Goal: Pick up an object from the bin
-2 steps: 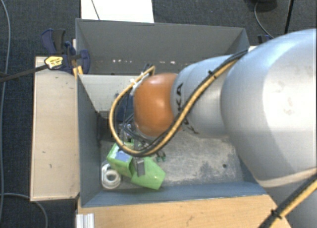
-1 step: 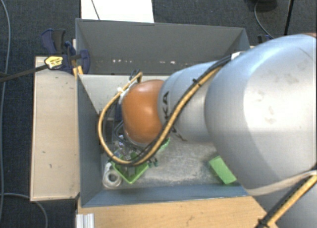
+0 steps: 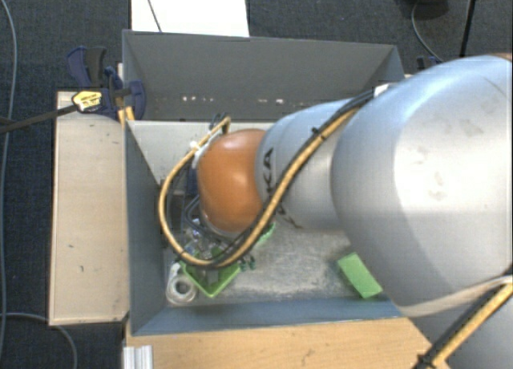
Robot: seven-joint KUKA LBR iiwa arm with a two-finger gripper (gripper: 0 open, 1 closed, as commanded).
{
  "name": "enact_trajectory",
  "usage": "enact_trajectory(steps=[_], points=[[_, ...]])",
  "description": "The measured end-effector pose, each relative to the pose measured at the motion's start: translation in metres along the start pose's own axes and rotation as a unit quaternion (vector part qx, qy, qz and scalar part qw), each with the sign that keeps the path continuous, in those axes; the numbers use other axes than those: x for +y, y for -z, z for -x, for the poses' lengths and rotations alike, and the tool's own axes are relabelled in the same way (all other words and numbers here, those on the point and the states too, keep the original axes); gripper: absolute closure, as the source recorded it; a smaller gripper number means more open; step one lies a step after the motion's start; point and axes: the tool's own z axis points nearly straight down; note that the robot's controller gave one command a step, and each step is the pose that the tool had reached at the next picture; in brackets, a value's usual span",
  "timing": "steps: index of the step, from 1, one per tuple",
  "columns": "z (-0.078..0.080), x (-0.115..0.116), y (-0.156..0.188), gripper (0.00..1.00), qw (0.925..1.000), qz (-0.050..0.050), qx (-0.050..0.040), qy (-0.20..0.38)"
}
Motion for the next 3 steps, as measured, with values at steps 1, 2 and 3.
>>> enact_trajectory(steps=[1,2,3], points=[[0.001,0.016,0.125,1.0,0.9999,0.0,-0.002,0.015],[0.001,0.015,0.124,1.0,0.9999,0.0,-0.0007,0.015],[-0.008,0.012,0.155,1.0,0.9999,0.0,0.0009,0.013]])
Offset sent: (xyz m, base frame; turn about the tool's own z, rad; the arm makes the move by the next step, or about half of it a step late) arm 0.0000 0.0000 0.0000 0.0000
